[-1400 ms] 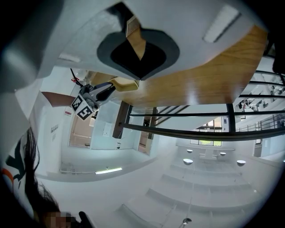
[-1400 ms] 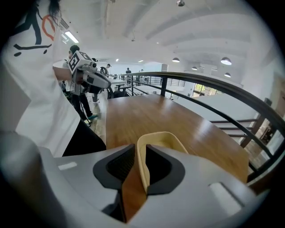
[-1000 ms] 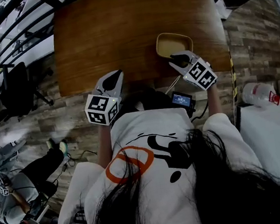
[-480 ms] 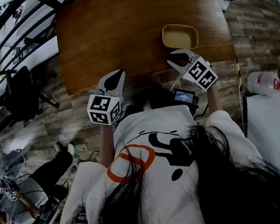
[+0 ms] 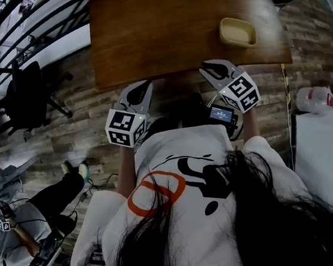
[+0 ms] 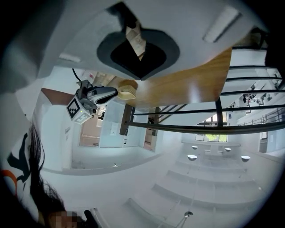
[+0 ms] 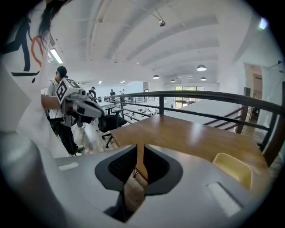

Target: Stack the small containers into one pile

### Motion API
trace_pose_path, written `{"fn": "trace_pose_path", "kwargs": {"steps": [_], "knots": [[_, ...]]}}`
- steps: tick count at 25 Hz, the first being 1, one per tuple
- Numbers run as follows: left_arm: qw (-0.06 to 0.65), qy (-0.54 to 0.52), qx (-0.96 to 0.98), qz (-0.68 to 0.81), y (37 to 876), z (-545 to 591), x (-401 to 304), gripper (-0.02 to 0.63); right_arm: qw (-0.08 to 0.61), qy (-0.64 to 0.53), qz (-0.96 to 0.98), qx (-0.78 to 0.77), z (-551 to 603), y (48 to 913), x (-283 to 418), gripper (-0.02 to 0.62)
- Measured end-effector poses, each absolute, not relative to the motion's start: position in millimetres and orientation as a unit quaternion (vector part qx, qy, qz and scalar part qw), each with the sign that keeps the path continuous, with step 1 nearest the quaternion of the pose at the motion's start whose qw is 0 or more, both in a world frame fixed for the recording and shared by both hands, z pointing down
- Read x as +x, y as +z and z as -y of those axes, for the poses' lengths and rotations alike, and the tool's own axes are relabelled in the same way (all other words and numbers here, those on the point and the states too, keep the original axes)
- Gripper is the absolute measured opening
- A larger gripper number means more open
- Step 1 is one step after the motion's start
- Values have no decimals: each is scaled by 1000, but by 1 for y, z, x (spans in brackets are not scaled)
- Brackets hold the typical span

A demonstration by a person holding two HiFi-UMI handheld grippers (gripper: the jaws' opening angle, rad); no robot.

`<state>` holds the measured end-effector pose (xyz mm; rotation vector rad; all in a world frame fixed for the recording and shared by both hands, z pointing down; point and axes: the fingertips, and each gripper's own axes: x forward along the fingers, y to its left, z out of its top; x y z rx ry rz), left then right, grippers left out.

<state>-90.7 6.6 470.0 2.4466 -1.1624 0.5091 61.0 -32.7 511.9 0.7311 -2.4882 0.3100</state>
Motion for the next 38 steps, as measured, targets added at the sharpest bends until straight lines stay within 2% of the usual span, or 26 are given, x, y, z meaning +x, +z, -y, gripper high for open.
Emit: {"fn": "trace_pose_path", "kwargs": {"steps": [7, 15, 26, 38], "knots": [[195, 172, 875, 409, 472, -79, -148, 0, 214, 136, 922, 291, -36, 497, -17, 44], [202, 156, 878, 405, 475, -142, -165, 0, 217, 138, 927, 274, -114, 488, -62, 21], [192, 135, 873, 427, 461, -172, -147, 0, 224, 131, 937, 234, -156, 477, -66, 21], [188, 151, 877, 415, 456, -219, -99, 0, 215, 136, 941, 223, -197, 472, -40, 21]]}}
